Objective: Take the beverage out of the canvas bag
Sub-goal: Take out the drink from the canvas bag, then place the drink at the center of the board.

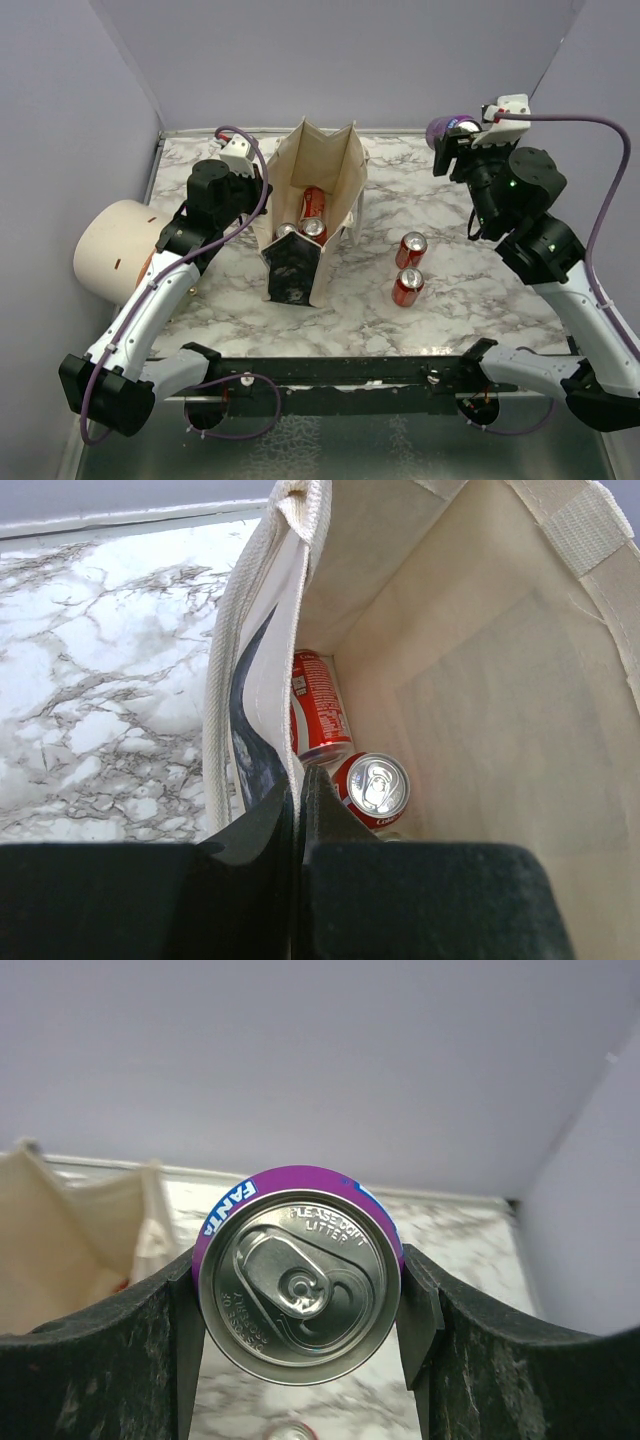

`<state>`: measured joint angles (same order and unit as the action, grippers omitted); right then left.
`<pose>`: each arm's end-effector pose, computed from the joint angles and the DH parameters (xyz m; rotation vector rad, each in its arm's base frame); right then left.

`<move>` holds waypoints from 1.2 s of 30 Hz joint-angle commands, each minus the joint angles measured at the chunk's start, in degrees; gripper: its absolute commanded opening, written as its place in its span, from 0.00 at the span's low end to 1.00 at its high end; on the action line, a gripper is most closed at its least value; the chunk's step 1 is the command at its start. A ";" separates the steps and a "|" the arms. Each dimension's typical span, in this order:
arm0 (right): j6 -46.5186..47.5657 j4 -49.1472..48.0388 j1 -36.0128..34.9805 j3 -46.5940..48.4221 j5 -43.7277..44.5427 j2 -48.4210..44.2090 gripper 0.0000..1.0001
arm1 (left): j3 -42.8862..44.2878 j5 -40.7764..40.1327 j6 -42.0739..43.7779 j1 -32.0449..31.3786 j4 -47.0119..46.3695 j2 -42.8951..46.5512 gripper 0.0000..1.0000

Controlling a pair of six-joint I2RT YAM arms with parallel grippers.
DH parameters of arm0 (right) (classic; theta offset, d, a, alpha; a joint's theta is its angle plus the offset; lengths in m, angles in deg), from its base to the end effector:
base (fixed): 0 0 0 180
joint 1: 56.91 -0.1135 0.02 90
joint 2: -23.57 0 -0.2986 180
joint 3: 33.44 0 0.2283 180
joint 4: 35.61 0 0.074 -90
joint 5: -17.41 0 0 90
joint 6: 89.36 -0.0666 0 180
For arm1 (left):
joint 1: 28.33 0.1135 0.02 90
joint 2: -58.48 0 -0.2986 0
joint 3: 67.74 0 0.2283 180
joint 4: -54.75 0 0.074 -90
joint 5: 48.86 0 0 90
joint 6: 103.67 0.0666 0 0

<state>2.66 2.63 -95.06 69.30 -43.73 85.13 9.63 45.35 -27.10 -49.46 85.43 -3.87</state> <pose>0.1628 0.0870 0.5332 -0.1312 1.5214 0.1206 0.2194 -0.0900 0.3993 0.1776 1.8631 -0.4870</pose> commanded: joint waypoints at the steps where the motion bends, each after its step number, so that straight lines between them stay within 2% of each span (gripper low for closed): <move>1: 6.62 -5.16 0.26 -7.98 18.31 -2.02 0.02 | 1.53 -1.19 0.17 -0.06 -8.21 1.61 0.00; 6: 3.44 -6.77 2.08 -15.28 18.31 -0.57 0.02 | 1.71 -1.18 0.98 -0.10 -8.33 1.09 0.00; 11: -4.19 -7.70 9.21 -21.40 7.22 2.79 0.02 | 1.89 -1.04 0.87 -0.06 -8.83 0.60 0.00; 14: -6.39 -11.68 14.30 -25.09 -1.66 6.04 0.02 | 1.48 -0.64 0.53 -0.06 -9.46 0.63 0.00; 20: -9.00 -18.50 19.29 -29.08 -8.80 15.60 0.02 | 1.12 -0.51 0.20 -0.06 -10.00 0.79 0.00; 27: -9.90 -28.19 20.47 -33.09 -12.97 21.74 0.02 | -0.08 -1.34 -0.36 -0.06 -10.56 1.87 0.00; 36: -12.39 -30.71 22.29 -34.03 -13.64 26.90 0.02 | 0.67 0.06 -0.57 -0.06 -11.22 0.69 0.00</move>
<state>-7.59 -20.04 -73.53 34.83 -56.45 111.06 8.75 45.37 -27.67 -49.46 83.29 -4.41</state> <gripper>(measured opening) 0.647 0.019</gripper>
